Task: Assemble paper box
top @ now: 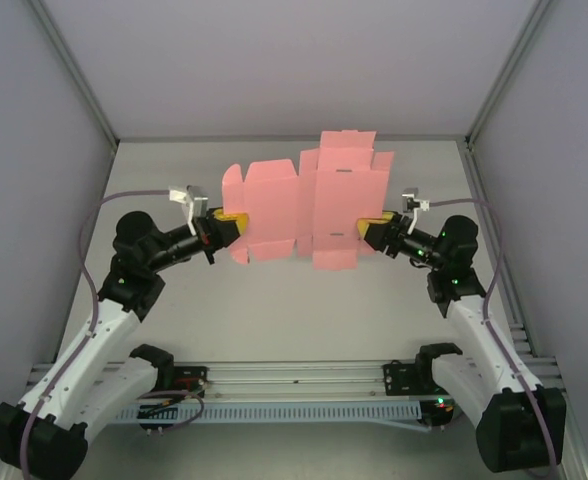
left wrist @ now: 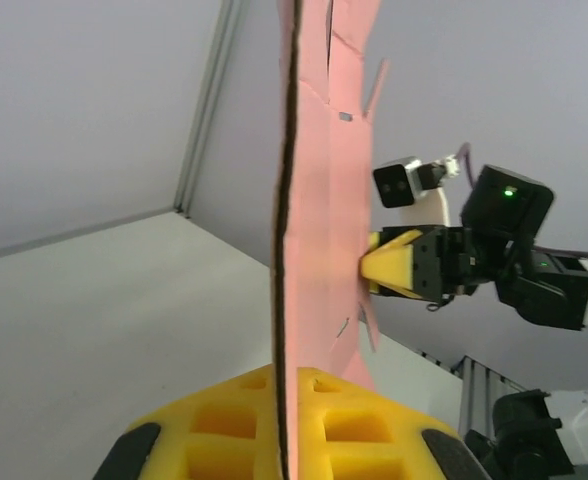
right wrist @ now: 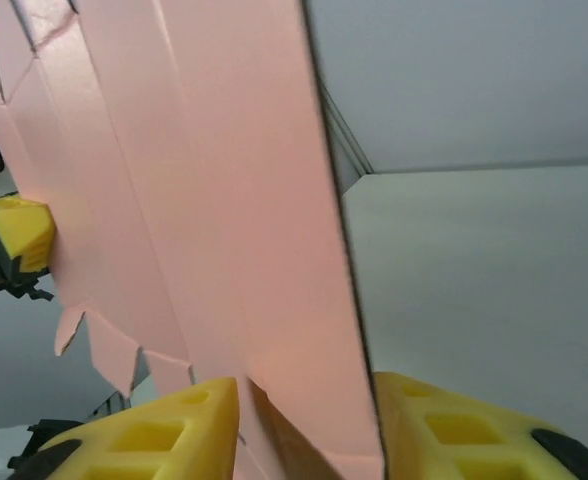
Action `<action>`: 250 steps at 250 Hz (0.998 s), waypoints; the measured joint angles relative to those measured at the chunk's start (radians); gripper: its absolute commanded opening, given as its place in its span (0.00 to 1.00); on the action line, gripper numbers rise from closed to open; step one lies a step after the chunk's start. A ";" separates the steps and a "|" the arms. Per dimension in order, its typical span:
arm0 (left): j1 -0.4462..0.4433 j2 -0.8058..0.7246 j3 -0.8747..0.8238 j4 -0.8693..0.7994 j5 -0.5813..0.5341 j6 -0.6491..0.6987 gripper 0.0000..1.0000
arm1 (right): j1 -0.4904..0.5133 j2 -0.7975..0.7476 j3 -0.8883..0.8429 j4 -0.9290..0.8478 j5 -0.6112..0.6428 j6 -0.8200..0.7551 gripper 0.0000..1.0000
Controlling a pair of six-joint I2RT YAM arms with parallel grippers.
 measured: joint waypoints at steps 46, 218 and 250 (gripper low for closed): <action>0.000 0.000 0.000 -0.024 -0.053 0.000 0.00 | 0.000 -0.021 0.029 -0.072 0.000 -0.046 0.29; -0.003 -0.001 -0.013 -0.137 -0.238 -0.012 1.00 | 0.008 0.006 0.098 -0.328 0.069 -0.192 0.00; -0.005 0.002 -0.008 -0.274 -0.430 -0.030 1.00 | 0.051 0.074 0.114 -0.393 0.112 -0.243 0.00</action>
